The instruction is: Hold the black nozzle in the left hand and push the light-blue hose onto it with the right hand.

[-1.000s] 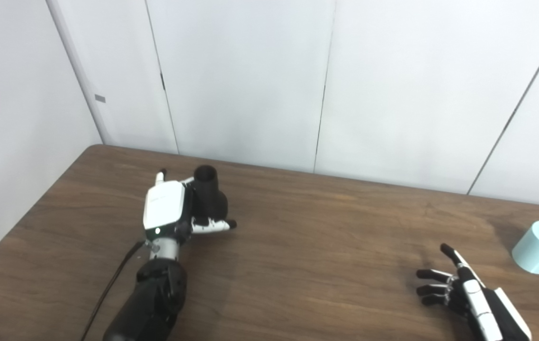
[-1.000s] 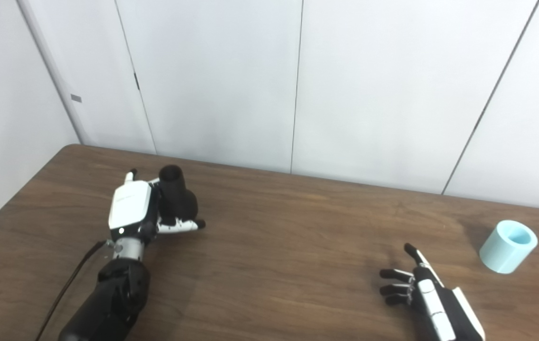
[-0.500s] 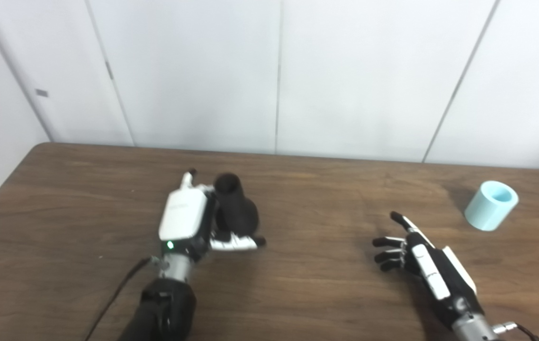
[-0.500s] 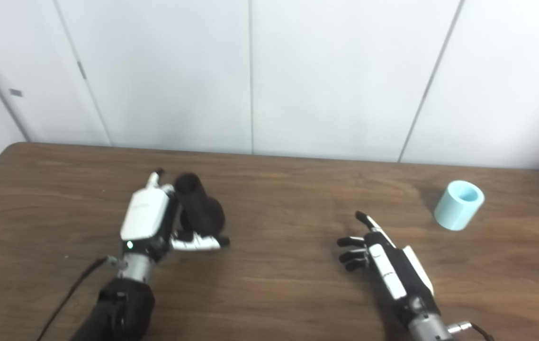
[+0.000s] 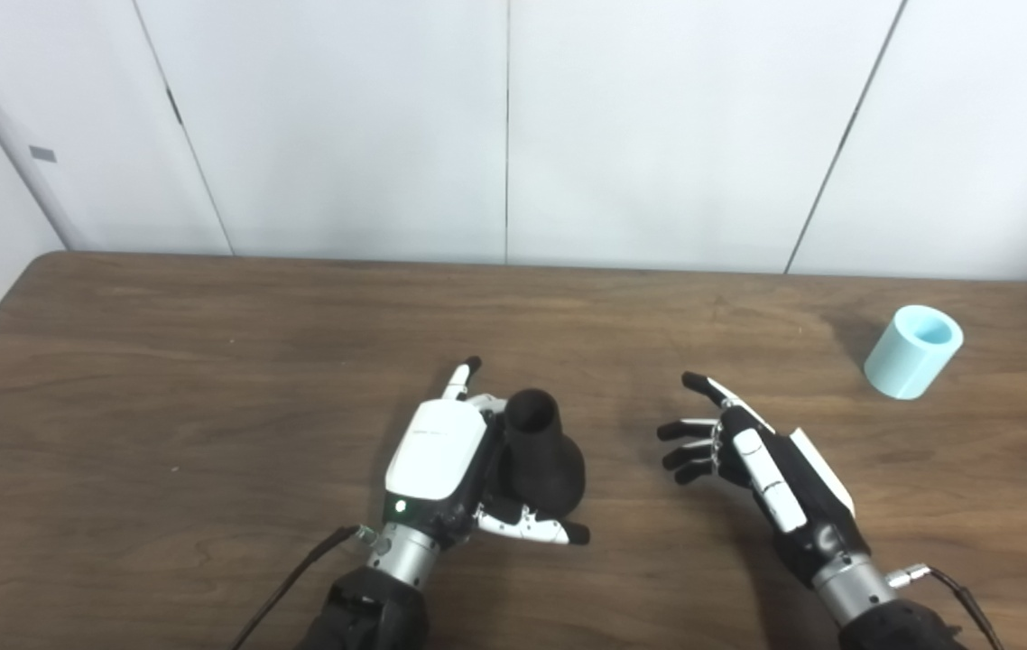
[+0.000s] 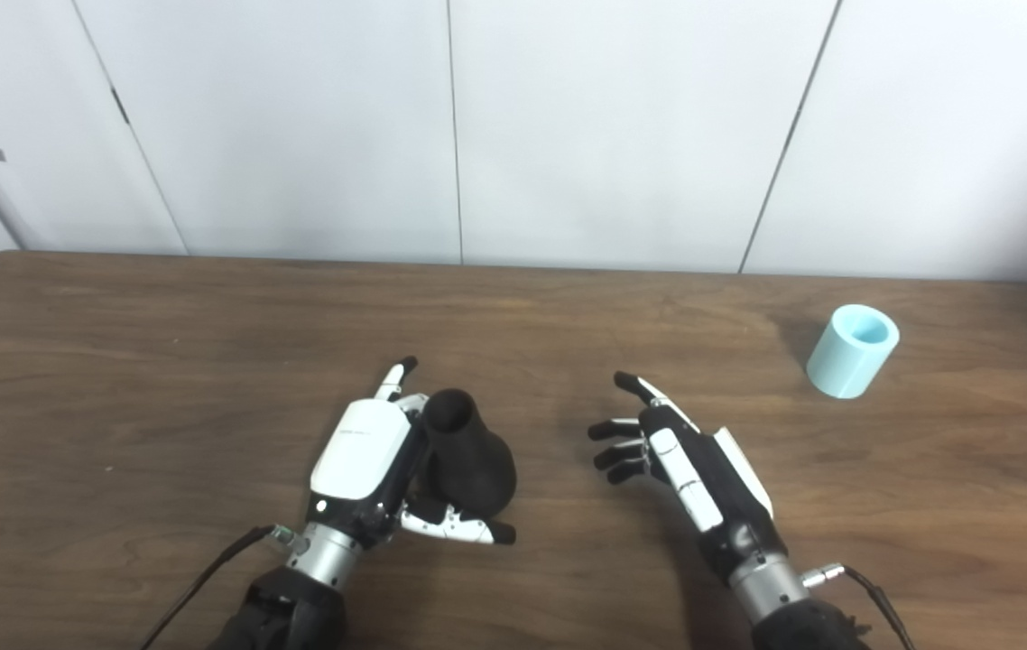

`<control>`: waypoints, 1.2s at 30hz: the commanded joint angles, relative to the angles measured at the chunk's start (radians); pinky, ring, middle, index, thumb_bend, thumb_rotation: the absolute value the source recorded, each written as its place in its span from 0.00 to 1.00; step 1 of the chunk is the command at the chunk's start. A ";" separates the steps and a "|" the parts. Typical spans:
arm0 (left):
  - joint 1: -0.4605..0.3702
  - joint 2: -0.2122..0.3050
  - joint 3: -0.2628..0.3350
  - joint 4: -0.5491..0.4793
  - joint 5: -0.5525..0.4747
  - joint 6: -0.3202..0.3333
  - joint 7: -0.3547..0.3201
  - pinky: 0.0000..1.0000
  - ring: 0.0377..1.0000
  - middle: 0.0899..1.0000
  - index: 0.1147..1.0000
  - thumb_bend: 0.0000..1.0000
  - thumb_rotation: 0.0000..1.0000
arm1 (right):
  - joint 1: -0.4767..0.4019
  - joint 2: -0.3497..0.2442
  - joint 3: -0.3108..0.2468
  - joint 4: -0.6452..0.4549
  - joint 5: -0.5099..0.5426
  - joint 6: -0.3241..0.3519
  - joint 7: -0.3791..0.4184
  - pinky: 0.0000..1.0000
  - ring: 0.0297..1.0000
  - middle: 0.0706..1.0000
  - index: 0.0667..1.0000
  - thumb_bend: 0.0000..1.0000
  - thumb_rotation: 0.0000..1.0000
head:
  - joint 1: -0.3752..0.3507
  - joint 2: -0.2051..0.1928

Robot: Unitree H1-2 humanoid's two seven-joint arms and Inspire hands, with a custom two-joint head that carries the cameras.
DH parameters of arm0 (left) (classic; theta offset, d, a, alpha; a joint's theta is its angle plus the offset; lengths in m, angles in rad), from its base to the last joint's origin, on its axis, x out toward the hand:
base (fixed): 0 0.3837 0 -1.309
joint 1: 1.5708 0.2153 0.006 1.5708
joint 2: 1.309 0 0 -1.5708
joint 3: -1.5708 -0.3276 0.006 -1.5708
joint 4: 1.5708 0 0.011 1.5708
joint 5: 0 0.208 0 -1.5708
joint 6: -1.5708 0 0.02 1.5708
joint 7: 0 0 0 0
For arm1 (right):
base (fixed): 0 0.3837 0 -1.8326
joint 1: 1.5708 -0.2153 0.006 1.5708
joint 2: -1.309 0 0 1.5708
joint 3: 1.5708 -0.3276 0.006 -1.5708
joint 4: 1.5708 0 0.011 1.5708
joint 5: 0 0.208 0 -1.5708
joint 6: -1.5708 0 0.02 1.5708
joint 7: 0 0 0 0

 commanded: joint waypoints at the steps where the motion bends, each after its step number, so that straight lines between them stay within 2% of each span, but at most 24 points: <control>1: -0.041 -0.008 0.002 0.010 0.002 -0.041 0.016 1.00 0.67 0.40 0.46 0.52 0.00 | -0.025 0.002 -0.017 -0.043 0.021 -0.008 0.001 0.55 0.58 0.66 0.88 0.47 1.00 | -0.002 0.003; 15: -0.042 -0.025 0.008 0.047 -0.021 -0.075 0.007 1.00 0.74 0.39 0.46 0.52 0.00 | -0.034 0.000 -0.032 -0.067 0.029 0.021 -0.005 0.54 0.58 0.65 0.87 0.52 1.00 | -0.033 0.018; 24: -0.037 -0.019 0.015 0.043 -0.031 -0.089 -0.009 1.00 0.75 0.38 0.46 0.52 0.00 | -0.051 -0.002 -0.059 -0.088 0.061 0.054 -0.006 0.54 0.58 0.64 0.87 0.51 1.00 | -0.136 0.015; 28: -0.037 -0.014 0.018 0.038 -0.034 -0.091 -0.017 1.00 0.74 0.38 0.46 0.52 0.00 | -0.084 -0.024 -0.103 -0.129 0.059 0.084 -0.021 0.54 0.58 0.64 0.85 0.53 1.00 | -0.160 0.016; 30: -0.038 -0.013 0.020 0.036 -0.034 -0.087 -0.022 1.00 0.74 0.38 0.46 0.52 0.00 | -0.107 -0.061 -0.128 -0.139 0.040 0.064 -0.016 0.53 0.59 0.65 0.85 0.48 0.95 | -0.173 0.019; 32: -0.038 -0.012 0.022 0.033 -0.034 -0.082 -0.029 1.00 0.74 0.38 0.46 0.52 0.00 | -0.126 -0.104 -0.145 -0.133 -0.002 0.043 -0.017 0.54 0.58 0.64 0.84 0.43 0.83 | -0.179 0.019; 34: -0.039 -0.012 0.025 0.031 -0.035 -0.081 -0.032 1.00 0.74 0.38 0.46 0.52 0.00 | -0.143 -0.170 -0.158 -0.111 -0.062 0.007 -0.018 0.55 0.59 0.64 0.84 0.45 0.65 | -0.186 0.019; 36: -0.039 -0.012 0.028 0.031 -0.038 -0.084 -0.033 1.00 0.74 0.38 0.46 0.52 0.00 | -0.158 -0.229 -0.174 -0.101 -0.089 -0.013 -0.006 0.57 0.60 0.65 0.83 0.48 0.58 | -0.205 0.017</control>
